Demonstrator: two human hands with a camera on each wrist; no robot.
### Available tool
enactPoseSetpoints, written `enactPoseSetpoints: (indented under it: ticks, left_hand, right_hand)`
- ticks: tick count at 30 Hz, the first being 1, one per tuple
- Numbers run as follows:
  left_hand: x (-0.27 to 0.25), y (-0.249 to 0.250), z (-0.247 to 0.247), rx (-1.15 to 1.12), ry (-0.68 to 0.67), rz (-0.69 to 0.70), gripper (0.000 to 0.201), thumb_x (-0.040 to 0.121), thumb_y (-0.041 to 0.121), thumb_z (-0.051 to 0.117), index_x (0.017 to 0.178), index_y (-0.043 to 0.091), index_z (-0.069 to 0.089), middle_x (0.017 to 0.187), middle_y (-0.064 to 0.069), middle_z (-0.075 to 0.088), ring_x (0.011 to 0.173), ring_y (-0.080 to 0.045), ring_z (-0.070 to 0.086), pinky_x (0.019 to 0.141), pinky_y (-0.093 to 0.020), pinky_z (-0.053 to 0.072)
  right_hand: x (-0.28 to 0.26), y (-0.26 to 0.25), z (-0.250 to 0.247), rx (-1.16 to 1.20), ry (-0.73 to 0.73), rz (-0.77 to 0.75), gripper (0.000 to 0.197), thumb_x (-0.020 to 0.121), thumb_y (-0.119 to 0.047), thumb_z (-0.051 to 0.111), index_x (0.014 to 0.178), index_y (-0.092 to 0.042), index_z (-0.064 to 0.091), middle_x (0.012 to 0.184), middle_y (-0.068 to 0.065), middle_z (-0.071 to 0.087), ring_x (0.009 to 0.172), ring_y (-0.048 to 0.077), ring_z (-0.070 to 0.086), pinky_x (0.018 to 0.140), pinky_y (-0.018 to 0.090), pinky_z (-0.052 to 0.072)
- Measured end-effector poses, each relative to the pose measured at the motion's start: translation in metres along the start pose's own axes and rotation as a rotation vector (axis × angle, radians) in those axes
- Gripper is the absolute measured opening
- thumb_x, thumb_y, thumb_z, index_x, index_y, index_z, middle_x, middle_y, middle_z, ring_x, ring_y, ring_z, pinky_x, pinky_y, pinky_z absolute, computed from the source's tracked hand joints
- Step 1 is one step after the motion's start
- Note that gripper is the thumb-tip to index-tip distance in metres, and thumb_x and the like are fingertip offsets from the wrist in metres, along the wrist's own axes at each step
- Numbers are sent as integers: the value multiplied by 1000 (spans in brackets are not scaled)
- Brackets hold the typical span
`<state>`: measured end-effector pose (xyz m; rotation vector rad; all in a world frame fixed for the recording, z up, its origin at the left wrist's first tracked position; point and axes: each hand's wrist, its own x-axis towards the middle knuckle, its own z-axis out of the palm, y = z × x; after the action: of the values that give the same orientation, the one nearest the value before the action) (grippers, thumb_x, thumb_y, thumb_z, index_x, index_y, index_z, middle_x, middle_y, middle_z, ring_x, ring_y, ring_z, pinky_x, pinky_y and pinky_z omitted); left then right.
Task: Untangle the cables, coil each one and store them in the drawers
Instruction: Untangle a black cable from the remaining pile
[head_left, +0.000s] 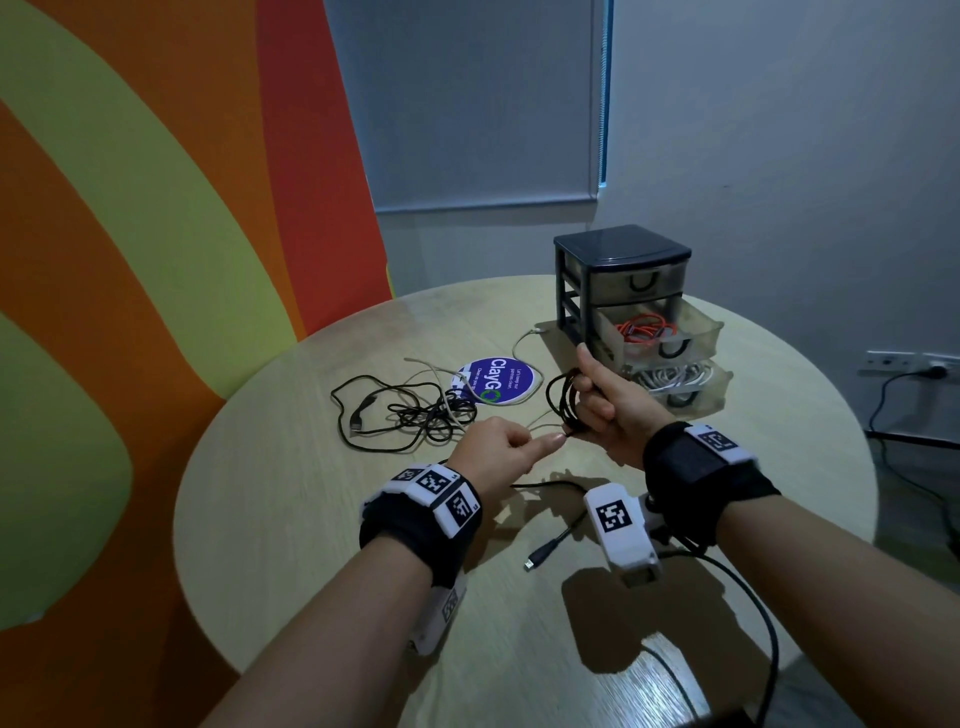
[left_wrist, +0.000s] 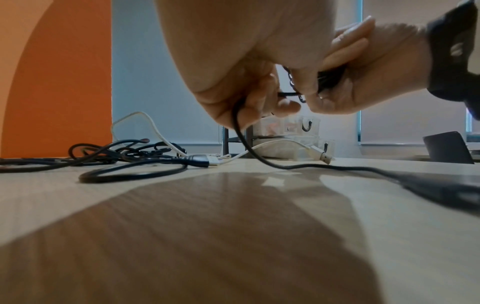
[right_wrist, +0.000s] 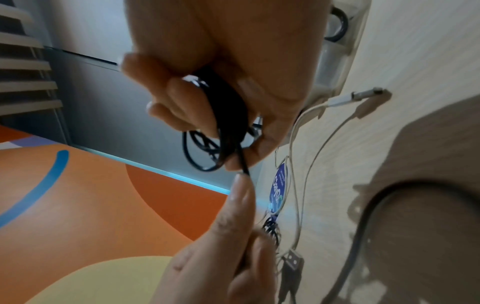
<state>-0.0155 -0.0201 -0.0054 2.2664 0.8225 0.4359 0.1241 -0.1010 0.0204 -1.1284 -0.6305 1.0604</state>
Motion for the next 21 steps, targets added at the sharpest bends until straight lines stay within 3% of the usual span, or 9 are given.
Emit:
enactPoseSetpoints:
  ticks: [5,7,10,13,17,21]
  left_hand:
    - [2,-1,1,-11,62,-25,51,73,54,70,53,15,44,50,1,36,51,-16,36,55,-29,32]
    - [2,0,0,-1,114,-25,47,73,50,72,56,15,46,52,2,42,51,-14,40,53,-26,35]
    - [2,2,-2,-25,178,13,36,77,39,73,63,15,48,57,4,46,50,-9,43,44,-14,35]
    - [2,3,-1,-42,161,69,17,86,25,65,83,13,53,59,4,46,53,-8,42,50,-15,34]
    - [1,3,0,-72,125,93,10,91,14,58,97,13,49,59,3,45,54,-10,41,46,-11,33]
    - [3,0,-2,-62,221,82,24,84,13,67,100,15,49,69,1,56,61,-9,52,51,-10,39]
  right_hand:
    - [-3,-2,-2,-218,10,19,47,92,-37,53,55,-18,31,32,-8,26,29,6,21,39,17,24]
    - [-3,-2,-1,-301,23,6,51,92,-32,55,51,-17,29,33,-6,25,31,9,25,43,20,29]
    - [-3,-3,-1,-302,-2,55,54,92,-32,54,47,-19,27,33,-4,23,34,12,31,62,31,44]
    - [-5,-4,-3,-278,-104,139,57,93,-34,51,43,-22,29,34,-6,21,34,10,24,74,35,46]
    - [-7,-1,-3,-353,-175,178,52,92,-37,52,47,-21,34,36,-7,22,35,9,22,76,34,45]
    - [-3,5,5,-522,-147,129,40,89,-44,56,65,-11,58,36,-5,32,35,9,30,70,32,43]
